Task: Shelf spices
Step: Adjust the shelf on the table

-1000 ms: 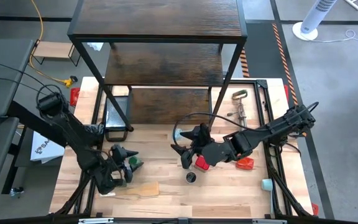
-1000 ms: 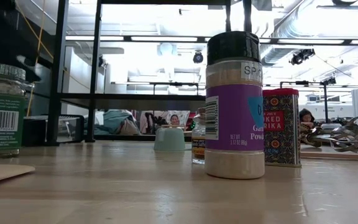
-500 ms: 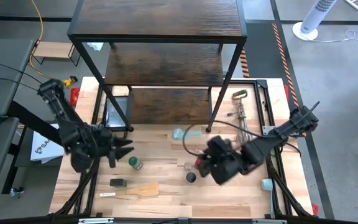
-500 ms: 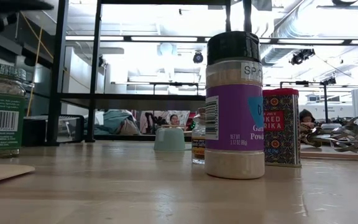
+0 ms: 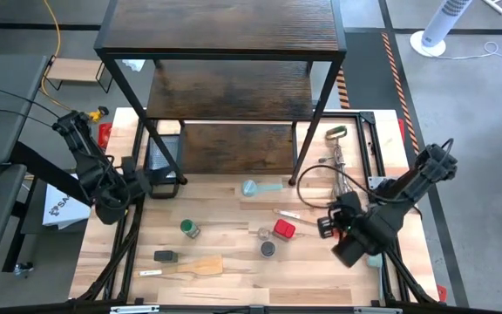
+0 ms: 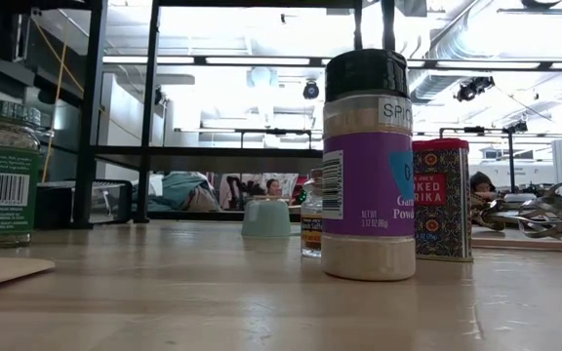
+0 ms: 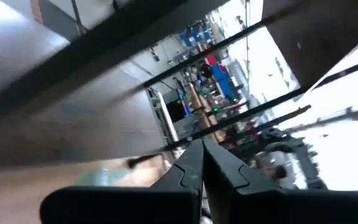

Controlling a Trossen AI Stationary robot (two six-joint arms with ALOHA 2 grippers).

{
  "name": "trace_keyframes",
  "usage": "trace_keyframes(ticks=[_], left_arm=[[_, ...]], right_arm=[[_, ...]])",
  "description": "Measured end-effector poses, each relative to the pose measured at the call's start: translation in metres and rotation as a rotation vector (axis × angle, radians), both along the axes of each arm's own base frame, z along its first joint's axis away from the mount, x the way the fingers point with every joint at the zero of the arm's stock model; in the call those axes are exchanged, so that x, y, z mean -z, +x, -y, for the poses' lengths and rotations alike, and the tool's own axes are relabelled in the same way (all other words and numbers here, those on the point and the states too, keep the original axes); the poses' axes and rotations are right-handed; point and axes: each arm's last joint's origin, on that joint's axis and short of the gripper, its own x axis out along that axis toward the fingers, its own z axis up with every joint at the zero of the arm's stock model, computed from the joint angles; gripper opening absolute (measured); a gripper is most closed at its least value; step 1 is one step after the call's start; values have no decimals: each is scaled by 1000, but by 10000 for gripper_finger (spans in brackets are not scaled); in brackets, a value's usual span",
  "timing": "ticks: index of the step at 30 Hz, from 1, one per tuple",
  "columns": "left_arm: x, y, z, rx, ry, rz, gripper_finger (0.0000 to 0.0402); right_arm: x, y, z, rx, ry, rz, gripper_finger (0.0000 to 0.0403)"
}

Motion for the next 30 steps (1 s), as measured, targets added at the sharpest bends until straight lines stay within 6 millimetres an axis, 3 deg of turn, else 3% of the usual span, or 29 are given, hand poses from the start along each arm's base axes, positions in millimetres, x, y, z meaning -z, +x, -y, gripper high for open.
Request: trace_keyframes(ticks=[3, 7, 10, 12, 15, 18, 24, 30], left_arm=[[-5, 3, 5, 59, -92, 21, 1], [-10, 6, 18, 338, -187, -66, 1], [-10, 6, 27, 541, -285, -126, 1], [-6, 4, 29, 584, -390, -210, 0], [4, -4, 18, 422, -525, -428, 0], [2, -7, 1, 251, -464, -618, 0], [-22, -7, -38, -139, -292, -741, 0], [-23, 2, -62, -382, -129, -727, 0]], right_arm=[[7, -15, 24, 33, -1, -42, 0], [18, -41, 59, 40, -37, -65, 0], [17, -58, 85, 46, -83, 39, 0], [17, -69, 98, 37, -99, 89, 0], [14, -85, 115, 51, -93, 165, 0], [13, -98, 125, 75, -73, 226, 0], [7, -104, 131, 112, -102, 362, 0], [7, -100, 129, 118, -106, 394, 0]])
